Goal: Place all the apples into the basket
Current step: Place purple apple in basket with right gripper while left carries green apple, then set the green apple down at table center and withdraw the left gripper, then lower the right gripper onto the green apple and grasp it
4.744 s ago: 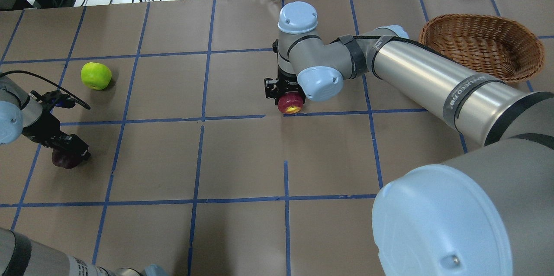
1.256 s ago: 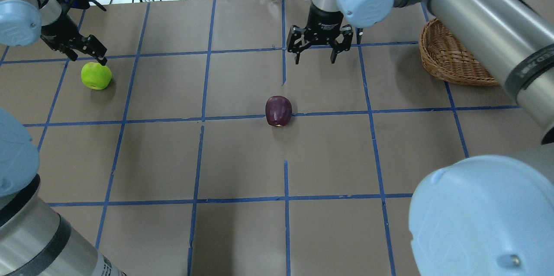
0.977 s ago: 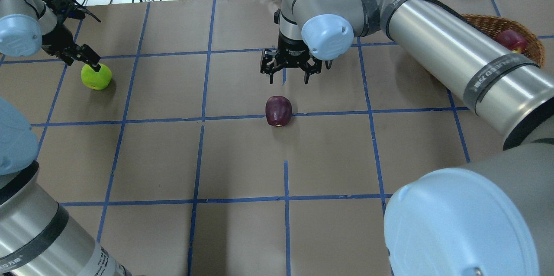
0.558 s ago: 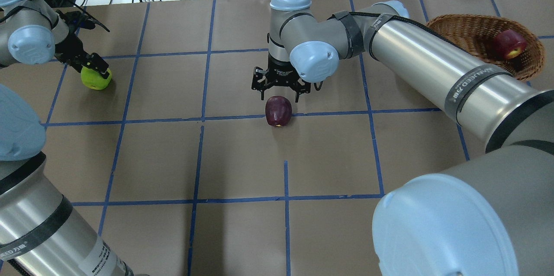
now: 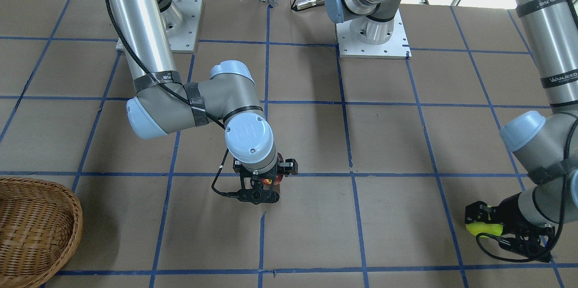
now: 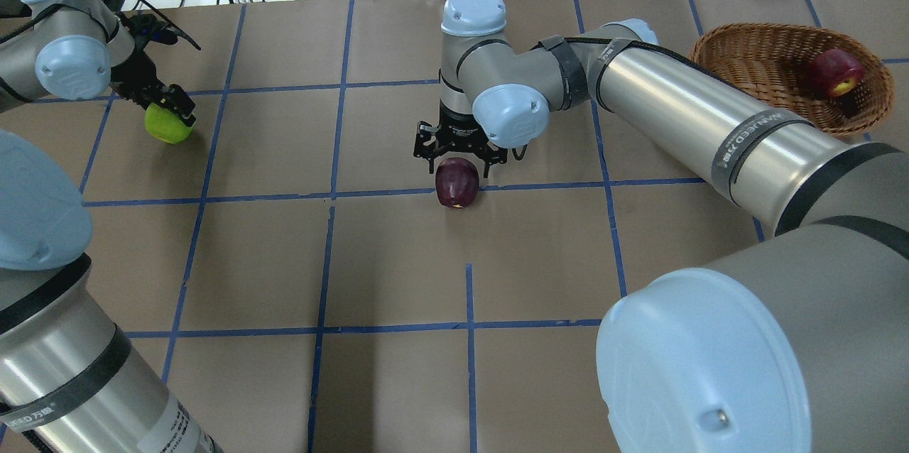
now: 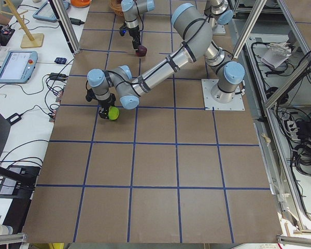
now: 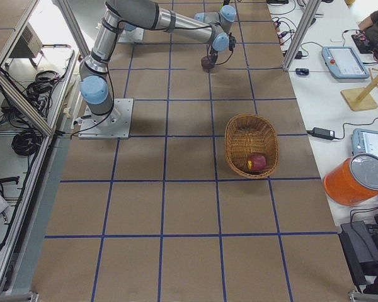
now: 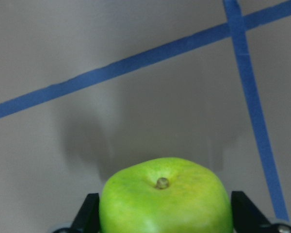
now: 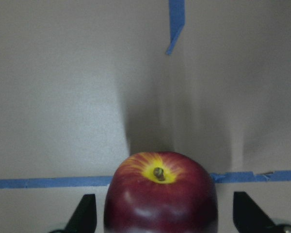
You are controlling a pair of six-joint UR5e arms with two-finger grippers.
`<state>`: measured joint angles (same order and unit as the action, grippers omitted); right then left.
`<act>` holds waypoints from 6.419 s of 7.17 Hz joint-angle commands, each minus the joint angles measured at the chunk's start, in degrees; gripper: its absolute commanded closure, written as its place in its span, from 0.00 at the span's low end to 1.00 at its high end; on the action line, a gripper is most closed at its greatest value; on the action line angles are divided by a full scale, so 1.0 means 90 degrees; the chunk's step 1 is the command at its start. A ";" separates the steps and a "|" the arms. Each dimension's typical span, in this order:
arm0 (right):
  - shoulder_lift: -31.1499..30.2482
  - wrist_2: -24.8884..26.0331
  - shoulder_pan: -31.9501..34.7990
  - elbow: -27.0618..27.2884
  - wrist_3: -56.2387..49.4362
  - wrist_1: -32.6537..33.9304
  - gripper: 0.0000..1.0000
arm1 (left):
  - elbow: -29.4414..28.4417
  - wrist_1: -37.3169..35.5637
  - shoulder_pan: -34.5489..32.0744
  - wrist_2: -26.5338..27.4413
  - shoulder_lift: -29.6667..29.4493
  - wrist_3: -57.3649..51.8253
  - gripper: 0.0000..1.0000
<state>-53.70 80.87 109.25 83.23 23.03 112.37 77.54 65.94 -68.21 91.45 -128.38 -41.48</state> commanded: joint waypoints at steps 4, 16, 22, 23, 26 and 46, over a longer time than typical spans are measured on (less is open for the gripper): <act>-0.0019 0.0028 -0.0019 0.0089 0.0000 0.0073 1.00 | 0.0571 0.1091 -0.1851 -0.0489 0.1557 0.3556 0.62; 0.0398 0.2087 -0.4804 -0.1093 -0.4822 0.0410 0.86 | 0.1463 -0.0715 -0.4862 -0.0776 0.1048 0.8006 0.00; -0.0592 0.1691 -0.4203 -0.1132 -0.4447 -0.0771 0.00 | 0.1647 0.2681 -0.3663 -0.0024 0.4182 0.6031 0.00; -0.0876 0.1147 -0.3706 -0.1113 -0.3650 -0.1444 0.00 | 0.1909 0.2538 -0.3468 -0.0034 0.4292 0.5368 0.00; -0.0899 0.0526 -0.1560 -0.1025 -0.1637 -0.1852 0.00 | 0.1709 0.2736 -0.2814 -0.0111 0.4616 0.4981 0.00; 0.0145 0.0467 0.0137 0.0059 -0.0889 0.0559 0.00 | 0.1482 0.2810 -0.2450 -0.0073 0.4675 0.4931 0.00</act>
<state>-53.91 85.18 110.45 83.32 14.96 116.24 90.89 91.20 -90.20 90.79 -86.25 2.90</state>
